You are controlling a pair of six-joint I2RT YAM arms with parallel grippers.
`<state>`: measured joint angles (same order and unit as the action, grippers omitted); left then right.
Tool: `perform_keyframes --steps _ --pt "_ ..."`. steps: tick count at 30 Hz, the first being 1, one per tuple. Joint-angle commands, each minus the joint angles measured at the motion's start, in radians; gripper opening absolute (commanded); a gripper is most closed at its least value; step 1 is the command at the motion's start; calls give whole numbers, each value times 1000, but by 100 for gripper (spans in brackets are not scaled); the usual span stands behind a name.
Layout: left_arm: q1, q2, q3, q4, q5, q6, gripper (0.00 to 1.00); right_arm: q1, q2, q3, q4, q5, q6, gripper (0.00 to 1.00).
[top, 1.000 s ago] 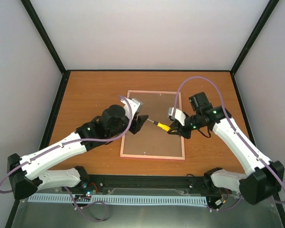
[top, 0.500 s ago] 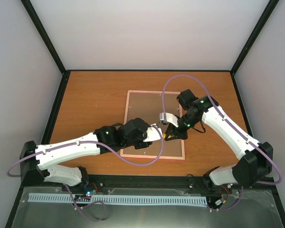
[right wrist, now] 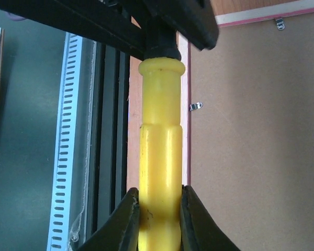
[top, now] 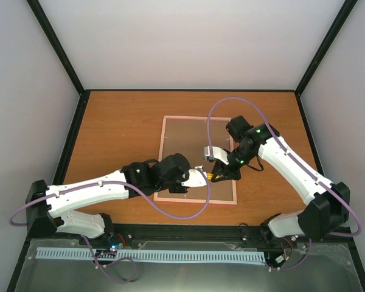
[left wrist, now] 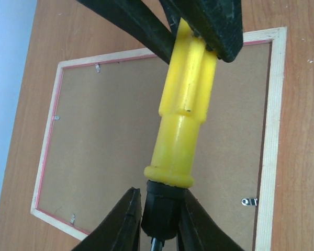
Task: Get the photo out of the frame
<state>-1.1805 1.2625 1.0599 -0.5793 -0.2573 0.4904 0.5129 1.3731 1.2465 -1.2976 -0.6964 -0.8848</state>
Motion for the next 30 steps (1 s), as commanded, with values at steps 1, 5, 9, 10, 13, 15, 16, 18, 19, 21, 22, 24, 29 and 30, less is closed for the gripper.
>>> perform_keyframes --steps 1,5,9,10,13,15,16,18,19,21,22,24,29,30 --pt "-10 -21 12 56 22 -30 16 1 -23 21 -12 -63 32 22" --pt "-10 -63 -54 166 15 -150 12 -57 -52 66 12 -146 84 50" --pt "-10 -128 -167 349 60 -292 12 -155 -65 67 77 -279 174 63" --pt "-10 -141 -194 390 74 -320 12 -178 -63 59 88 -326 190 64" --pt "-10 -163 -263 506 84 -393 12 -206 -44 24 113 -449 219 65" --pt "-10 -166 -288 555 86 -419 12 -206 -33 -8 144 -500 244 67" --pt "-10 -162 -294 571 84 -431 12 -207 -27 -22 159 -521 258 67" --pt "-10 -155 -299 592 80 -442 13 -204 -12 -33 175 -546 267 67" --pt "-10 -146 -297 595 75 -445 12 -202 -5 -32 176 -552 269 66" --pt "-10 -136 -292 593 63 -450 13 -198 4 -27 176 -550 275 66" --pt "-10 -135 -291 594 60 -449 13 -195 7 -23 180 -545 278 65" --pt "-10 -140 -298 602 58 -449 13 -193 4 -29 208 -530 309 63" --pt "-10 -145 -300 598 39 -454 13 -176 -4 -56 242 -502 331 54" --pt "-10 -146 -300 597 35 -456 12 -170 -3 -57 241 -497 331 51"
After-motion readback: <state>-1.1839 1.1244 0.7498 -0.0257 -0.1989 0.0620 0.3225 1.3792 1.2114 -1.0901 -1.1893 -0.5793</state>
